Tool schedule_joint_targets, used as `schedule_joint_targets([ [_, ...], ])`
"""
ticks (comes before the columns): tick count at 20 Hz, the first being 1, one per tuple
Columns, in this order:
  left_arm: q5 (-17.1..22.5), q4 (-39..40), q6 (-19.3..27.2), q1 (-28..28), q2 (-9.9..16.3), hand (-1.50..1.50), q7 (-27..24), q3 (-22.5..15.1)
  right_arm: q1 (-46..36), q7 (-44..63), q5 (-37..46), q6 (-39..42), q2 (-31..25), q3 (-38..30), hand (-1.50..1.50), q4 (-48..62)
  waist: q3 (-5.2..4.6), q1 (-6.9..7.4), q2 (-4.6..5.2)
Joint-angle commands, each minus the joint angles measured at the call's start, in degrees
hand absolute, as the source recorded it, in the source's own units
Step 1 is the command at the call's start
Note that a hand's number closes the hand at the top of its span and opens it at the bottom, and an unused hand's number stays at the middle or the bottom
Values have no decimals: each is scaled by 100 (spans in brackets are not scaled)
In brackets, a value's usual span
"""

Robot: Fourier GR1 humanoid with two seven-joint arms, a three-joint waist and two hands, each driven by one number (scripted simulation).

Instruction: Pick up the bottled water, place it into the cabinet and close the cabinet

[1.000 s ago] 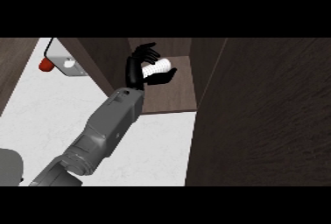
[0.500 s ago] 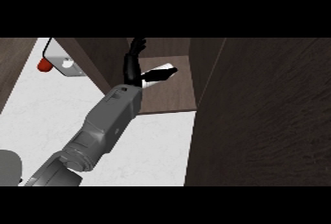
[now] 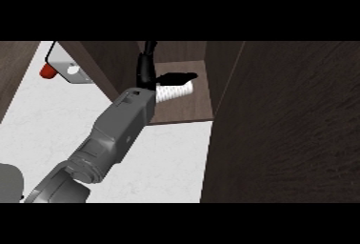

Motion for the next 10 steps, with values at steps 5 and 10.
schedule_joint_targets([
  [5,139,-480,-1607,-7,-41,-150,-268,140,38,81,-114,-58,199,86,-150,-186,-4,82,-24],
  [10,367,-852,-1898,306,-42,-150,-298,16,-307,455,-203,0,155,-229,-150,-177,0,158,-68],
])
